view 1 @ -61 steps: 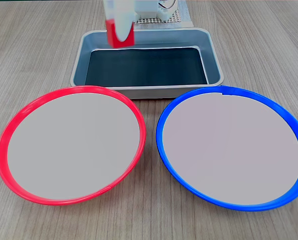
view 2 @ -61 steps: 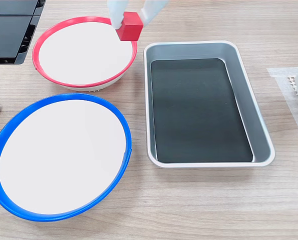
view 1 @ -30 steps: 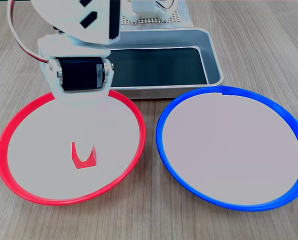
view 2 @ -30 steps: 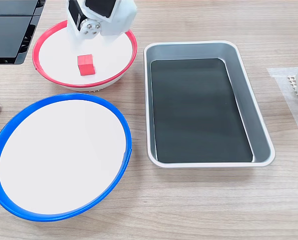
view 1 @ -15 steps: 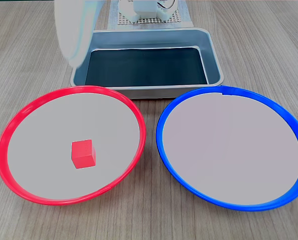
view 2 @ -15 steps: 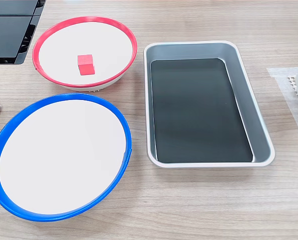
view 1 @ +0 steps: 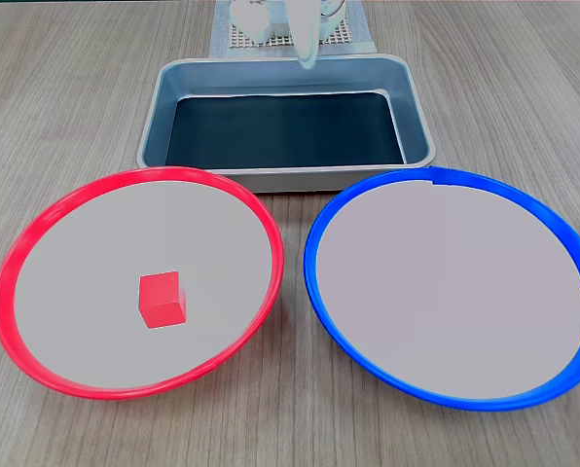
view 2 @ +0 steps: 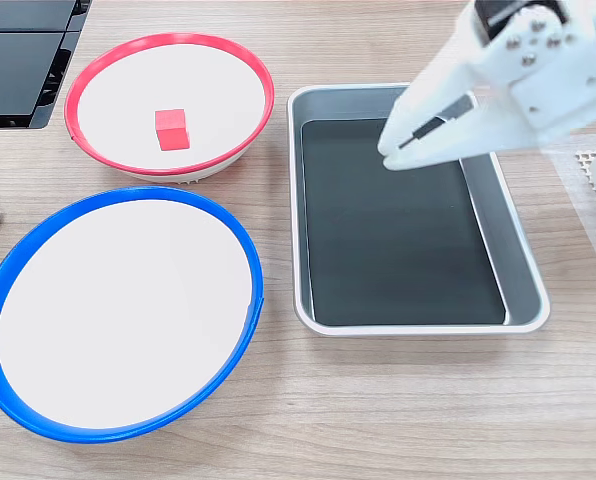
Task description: Move a red block from tray to red dish
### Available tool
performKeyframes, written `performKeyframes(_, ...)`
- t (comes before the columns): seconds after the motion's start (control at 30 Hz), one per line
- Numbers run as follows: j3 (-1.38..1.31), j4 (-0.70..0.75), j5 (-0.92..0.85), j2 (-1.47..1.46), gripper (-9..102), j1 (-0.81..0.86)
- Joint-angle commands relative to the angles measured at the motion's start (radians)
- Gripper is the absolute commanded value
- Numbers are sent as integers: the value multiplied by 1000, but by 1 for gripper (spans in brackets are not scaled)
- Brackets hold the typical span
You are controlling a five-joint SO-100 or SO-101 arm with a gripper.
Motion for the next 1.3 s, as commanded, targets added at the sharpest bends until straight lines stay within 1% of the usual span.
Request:
performKeyframes(0.0, 92, 26, 0, 155, 0, 5)
performKeyframes(0.1, 138, 49, -3, 230, 0, 5)
performKeyframes(0.47, 178, 143, -14, 333, 0, 17)
performKeyframes(1.27, 178, 144, 3, 333, 0, 32)
